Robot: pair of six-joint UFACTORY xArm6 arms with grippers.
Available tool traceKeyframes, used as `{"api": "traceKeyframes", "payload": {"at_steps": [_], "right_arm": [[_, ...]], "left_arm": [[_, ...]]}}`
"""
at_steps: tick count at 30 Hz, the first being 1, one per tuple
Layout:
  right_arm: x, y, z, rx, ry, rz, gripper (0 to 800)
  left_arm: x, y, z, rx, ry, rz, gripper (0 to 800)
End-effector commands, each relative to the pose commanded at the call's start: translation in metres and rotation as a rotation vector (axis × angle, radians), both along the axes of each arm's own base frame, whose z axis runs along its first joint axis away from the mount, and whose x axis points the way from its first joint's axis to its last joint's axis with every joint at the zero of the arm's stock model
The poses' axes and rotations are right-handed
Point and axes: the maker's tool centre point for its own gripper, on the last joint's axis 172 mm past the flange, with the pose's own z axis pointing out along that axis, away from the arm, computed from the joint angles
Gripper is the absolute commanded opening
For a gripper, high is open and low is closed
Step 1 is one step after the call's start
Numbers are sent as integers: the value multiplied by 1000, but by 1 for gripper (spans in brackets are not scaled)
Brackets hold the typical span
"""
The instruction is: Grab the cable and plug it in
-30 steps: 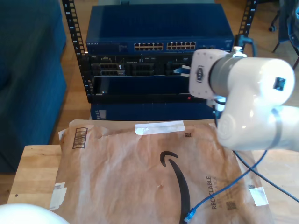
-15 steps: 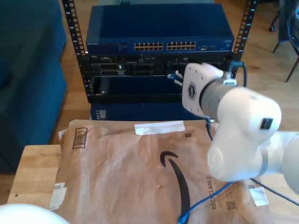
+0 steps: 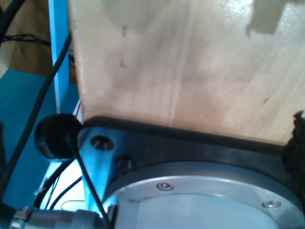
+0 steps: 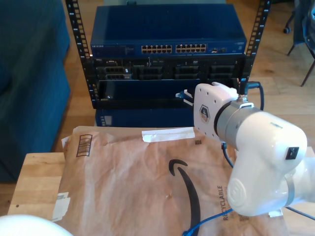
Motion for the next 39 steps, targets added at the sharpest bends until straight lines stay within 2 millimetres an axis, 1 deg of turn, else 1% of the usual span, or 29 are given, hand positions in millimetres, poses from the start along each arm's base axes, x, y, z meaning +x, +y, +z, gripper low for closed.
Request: {"api": "traceKeyframes", "payload": {"at_steps": [2, 6, 9, 10, 13, 15, 18, 20, 23, 25, 28, 30, 31, 34, 37, 39], "right_arm": [[2, 6, -4, -4, 47, 14, 0], [1, 8, -8, -15, 57, 22, 0], [4, 8, -23, -27, 77, 18, 0], [7, 8, -24, -28, 72, 14, 0], [15, 6, -18, -18, 13, -5, 0], [19, 4, -25, -21, 6, -18, 0], [22, 3, -22, -17, -23, -25, 0], [24, 0, -23, -19, -34, -34, 0], [29, -4, -14, -13, -87, -49, 0], [30, -5, -4, -4, -127, -56, 0], [32, -8, -5, -6, -155, -66, 0], [31, -12, 7, 2, -224, -80, 0], [30, -14, 9, 6, -236, -83, 0], [22, -18, 5, 3, -227, -84, 0], [6, -27, -3, -9, -228, -84, 0], [7, -26, 0, -6, -235, -85, 0]], "left_arm": [[0, 0, 0, 0, 0, 0, 800], [0, 0, 0, 0, 0, 0, 800], [0, 0, 0, 0, 0, 0, 800], [0, 0, 0, 0, 0, 0, 800], [0, 0, 0, -2, 0, 0, 800], [0, 0, 0, 0, 0, 0, 800], [0, 0, 0, 0, 0, 0, 800], [0, 0, 0, 0, 0, 0, 800], [0, 0, 0, -2, 0, 0, 800], [0, 0, 0, 0, 0, 0, 800], [0, 0, 0, 0, 0, 0, 800], [0, 0, 0, 0, 0, 0, 800], [0, 0, 0, -2, 0, 0, 800], [0, 0, 0, 0, 0, 0, 800], [0, 0, 0, -2, 0, 0, 800], [0, 0, 0, 0, 0, 0, 800]]}}
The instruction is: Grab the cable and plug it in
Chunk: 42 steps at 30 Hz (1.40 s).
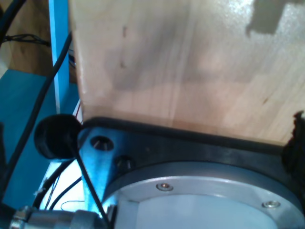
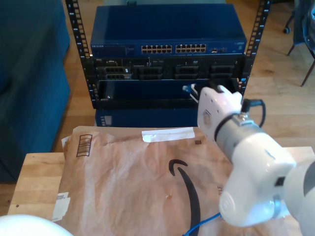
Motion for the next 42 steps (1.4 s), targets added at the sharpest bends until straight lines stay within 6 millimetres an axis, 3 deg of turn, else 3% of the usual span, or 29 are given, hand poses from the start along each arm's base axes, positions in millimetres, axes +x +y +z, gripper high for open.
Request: {"api": "traceKeyframes", "payload": {"at_steps": [3, 11, 14, 20, 23, 28, 32, 35, 37, 42], "right_arm": [[2, 0, 8, 5, -33, -5, 0], [12, -1, -2, -5, -92, -30, 0], [19, 3, 3, -1, -118, -31, 0], [35, 11, 34, 12, -236, -41, 0], [36, 5, 23, -45, -248, -54, 0], [40, -3, 23, -45, -290, -99, 0], [36, 7, 21, -69, -312, -89, 0], [50, 17, 36, -45, -349, -91, 0], [55, 27, 33, -46, -353, -82, 0], [56, 28, 29, -73, -354, -78, 0]], "left_arm": [[0, 0, 0, -2, 0, 0, 800], [0, 0, 0, -2, 0, 0, 800], [0, 0, 0, -2, 0, 0, 800], [0, 0, 0, -2, 0, 0, 800], [0, 0, 0, 0, 0, 0, 800], [0, 0, 0, 0, 0, 0, 800], [0, 0, 0, 0, 0, 0, 800], [0, 0, 0, -2, 0, 0, 800], [0, 0, 0, -2, 0, 0, 800], [0, 0, 0, -2, 0, 0, 800]]}}
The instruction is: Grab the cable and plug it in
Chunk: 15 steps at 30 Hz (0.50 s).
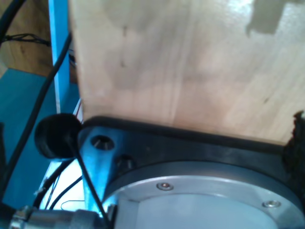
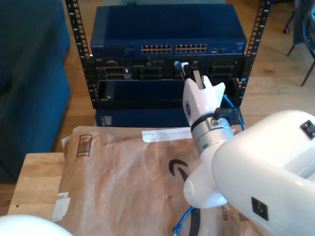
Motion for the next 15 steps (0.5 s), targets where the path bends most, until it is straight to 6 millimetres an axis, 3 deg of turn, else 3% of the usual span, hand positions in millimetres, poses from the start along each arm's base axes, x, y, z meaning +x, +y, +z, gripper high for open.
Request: {"api": "traceKeyframes", "payload": {"at_steps": [7, 9, 15], "right_arm": [[0, -20, 11, -3, -39, -84, 0], [0, -23, 5, -6, -44, -101, 0], [2, -10, 5, 12, -69, -139, 0]], "left_arm": [[0, -1, 0, -5, 0, -1, 800], [0, -1, 0, -6, 0, -3, 800], [0, -1, 0, -8, -1, -4, 800]]}}
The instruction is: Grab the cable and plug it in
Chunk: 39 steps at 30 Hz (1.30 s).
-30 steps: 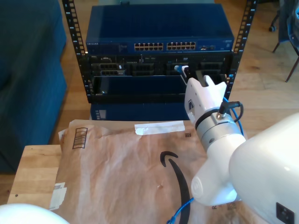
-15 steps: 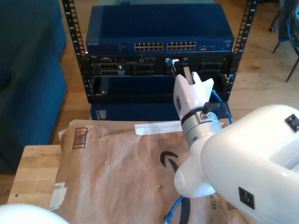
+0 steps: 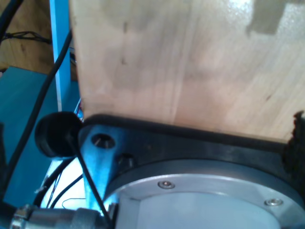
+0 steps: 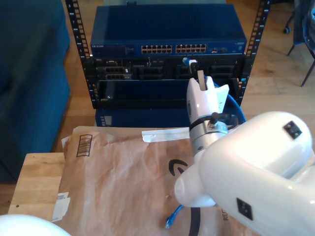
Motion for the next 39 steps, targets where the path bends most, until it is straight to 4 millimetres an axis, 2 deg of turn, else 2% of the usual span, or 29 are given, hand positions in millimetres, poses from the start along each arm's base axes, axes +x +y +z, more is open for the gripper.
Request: {"api": "traceKeyframes", "payload": {"at_steps": [2, 4, 7, 13, 16, 21, 25, 34, 39], "right_arm": [[-7, 9, -7, -32, -4, -10, 0], [-6, 11, -4, -32, -31, -18, 0], [4, 17, -6, -25, -48, -27, 0], [23, 11, -17, -15, -54, -106, 0], [32, 0, -22, 8, -54, -173, 0], [43, -5, -29, -11, -55, -224, 0], [53, -33, -29, 22, -53, -313, 0], [72, -46, -35, 4, -69, -360, 0], [83, -60, -35, -10, -74, -396, 0]], "left_arm": [[0, 0, 0, 0, 0, 2, 800], [0, 0, 0, 0, 0, 0, 800], [0, 0, 0, 0, 0, 0, 800], [0, 0, 0, 0, 0, 0, 800], [0, 0, 0, 0, 0, 0, 800], [0, 0, 0, 0, 0, 2, 800], [0, 0, 0, 0, 0, 2, 800], [0, 0, 0, 0, 0, 0, 800], [0, 0, 0, 0, 0, 0, 800]]}}
